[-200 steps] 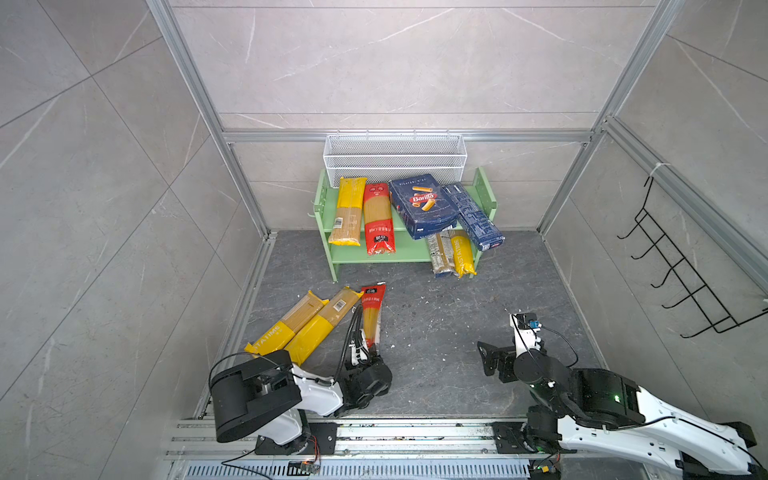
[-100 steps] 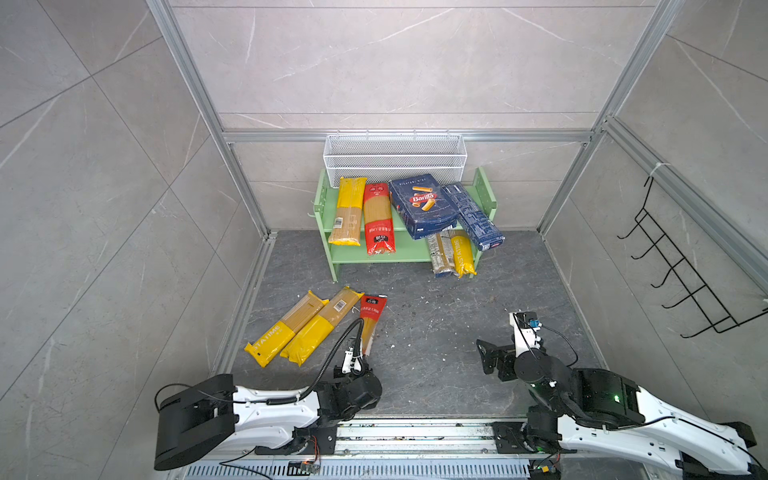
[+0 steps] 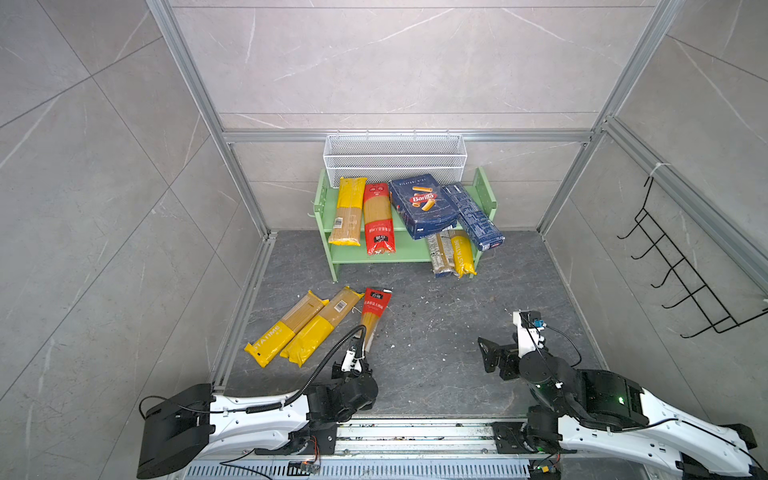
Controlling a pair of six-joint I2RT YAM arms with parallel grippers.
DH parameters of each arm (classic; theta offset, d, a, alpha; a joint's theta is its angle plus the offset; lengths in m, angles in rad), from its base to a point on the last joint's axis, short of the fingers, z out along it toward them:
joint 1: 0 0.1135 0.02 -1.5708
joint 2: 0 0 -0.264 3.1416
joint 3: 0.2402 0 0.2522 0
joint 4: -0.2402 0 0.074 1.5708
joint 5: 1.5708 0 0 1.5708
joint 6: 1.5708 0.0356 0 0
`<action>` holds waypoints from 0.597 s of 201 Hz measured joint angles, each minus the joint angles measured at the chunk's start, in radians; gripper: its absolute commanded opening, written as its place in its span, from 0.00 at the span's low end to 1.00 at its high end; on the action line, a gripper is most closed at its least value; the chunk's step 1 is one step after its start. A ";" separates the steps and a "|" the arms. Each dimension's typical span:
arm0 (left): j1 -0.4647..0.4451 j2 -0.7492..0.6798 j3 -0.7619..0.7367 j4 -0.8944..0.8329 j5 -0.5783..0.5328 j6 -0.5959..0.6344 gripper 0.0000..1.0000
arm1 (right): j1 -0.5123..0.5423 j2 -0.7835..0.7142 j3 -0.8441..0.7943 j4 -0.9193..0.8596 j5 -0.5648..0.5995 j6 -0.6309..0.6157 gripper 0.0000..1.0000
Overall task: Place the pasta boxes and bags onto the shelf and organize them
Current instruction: 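Carry the upright red spaghetti bag toward the lower shelf with left gripper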
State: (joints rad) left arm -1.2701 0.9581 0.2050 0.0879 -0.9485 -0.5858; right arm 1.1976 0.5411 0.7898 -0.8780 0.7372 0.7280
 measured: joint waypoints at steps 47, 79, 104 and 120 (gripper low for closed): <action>0.000 -0.014 -0.002 0.093 -0.019 0.089 0.00 | 0.000 0.000 0.000 0.000 0.005 -0.011 1.00; 0.000 -0.025 -0.002 0.151 -0.020 0.150 0.00 | 0.000 0.000 0.002 0.000 0.010 -0.018 1.00; 0.000 -0.006 0.005 0.215 -0.027 0.218 0.00 | 0.000 0.000 0.002 0.000 0.011 -0.019 1.00; 0.003 0.045 0.027 0.276 -0.036 0.267 0.00 | 0.000 0.000 0.002 0.000 0.012 -0.023 1.00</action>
State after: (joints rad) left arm -1.2667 1.0031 0.2325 0.3637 -0.9844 -0.3183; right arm 1.1976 0.5415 0.7914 -0.8783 0.7490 0.7055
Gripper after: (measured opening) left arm 0.237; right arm 0.995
